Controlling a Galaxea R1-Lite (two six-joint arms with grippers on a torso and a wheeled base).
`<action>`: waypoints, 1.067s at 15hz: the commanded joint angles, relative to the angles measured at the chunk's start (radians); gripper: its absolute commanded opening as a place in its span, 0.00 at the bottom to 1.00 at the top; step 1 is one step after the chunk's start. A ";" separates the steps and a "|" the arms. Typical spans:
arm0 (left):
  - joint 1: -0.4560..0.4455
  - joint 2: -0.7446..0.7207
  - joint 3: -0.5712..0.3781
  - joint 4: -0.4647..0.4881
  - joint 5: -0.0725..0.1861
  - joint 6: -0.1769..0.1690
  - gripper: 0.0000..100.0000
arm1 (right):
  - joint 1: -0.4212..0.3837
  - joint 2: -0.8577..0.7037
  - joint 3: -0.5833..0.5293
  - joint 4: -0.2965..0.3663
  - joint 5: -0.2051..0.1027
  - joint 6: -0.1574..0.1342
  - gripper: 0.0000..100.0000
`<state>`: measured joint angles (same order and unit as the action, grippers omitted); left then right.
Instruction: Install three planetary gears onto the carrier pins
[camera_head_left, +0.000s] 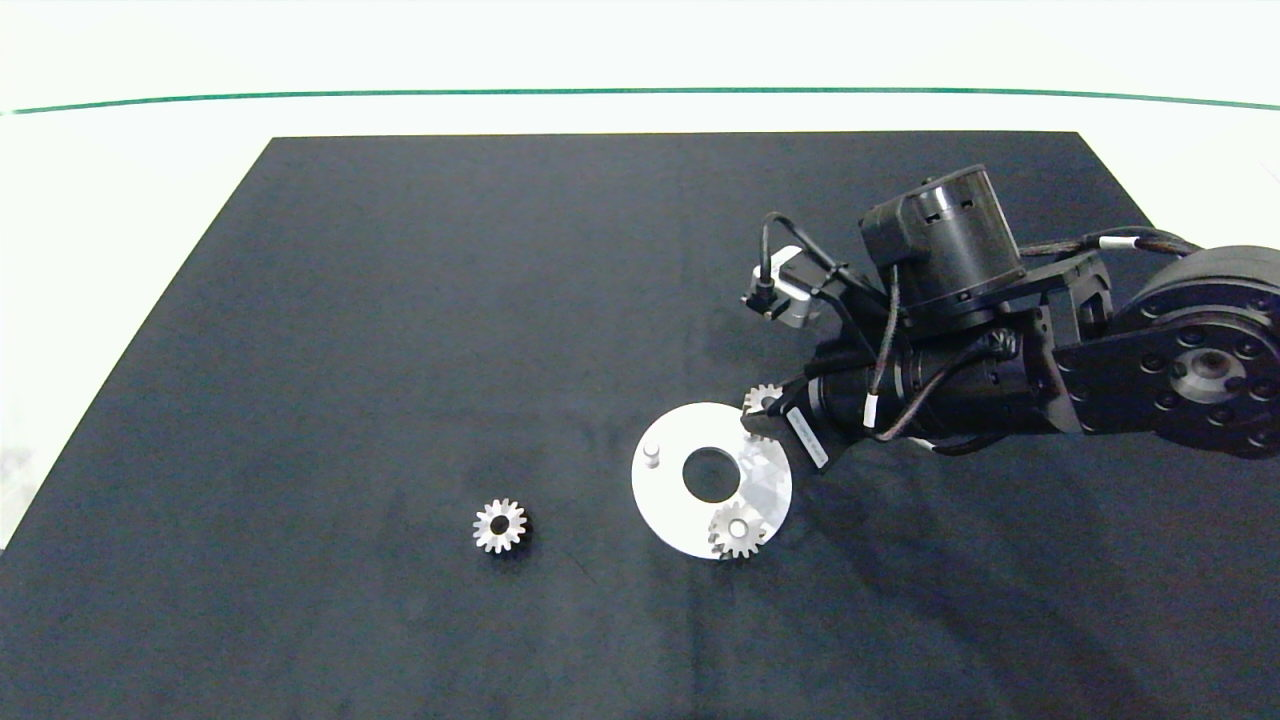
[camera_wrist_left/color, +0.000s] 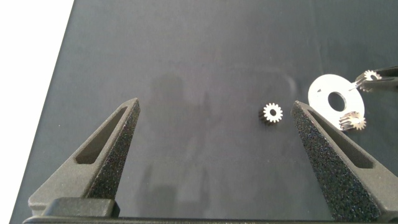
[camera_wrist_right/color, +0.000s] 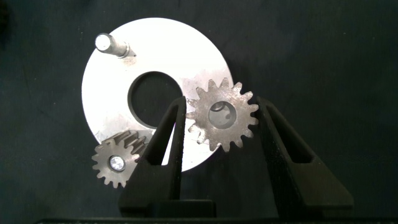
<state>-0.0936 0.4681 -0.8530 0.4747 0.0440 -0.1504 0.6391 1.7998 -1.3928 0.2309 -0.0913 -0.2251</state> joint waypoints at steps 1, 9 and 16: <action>0.000 0.000 0.000 0.002 0.000 -0.001 1.00 | -0.001 0.012 -0.006 -0.008 -0.001 -0.002 0.13; -0.001 0.001 -0.001 0.002 0.000 -0.001 1.00 | 0.001 0.038 -0.002 -0.033 -0.002 -0.002 0.13; -0.001 0.001 -0.001 0.002 0.000 -0.001 1.00 | -0.003 0.041 0.009 -0.035 -0.001 -0.002 0.13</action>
<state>-0.0951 0.4681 -0.8538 0.4743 0.0440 -0.1504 0.6364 1.8391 -1.3849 0.1953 -0.0917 -0.2251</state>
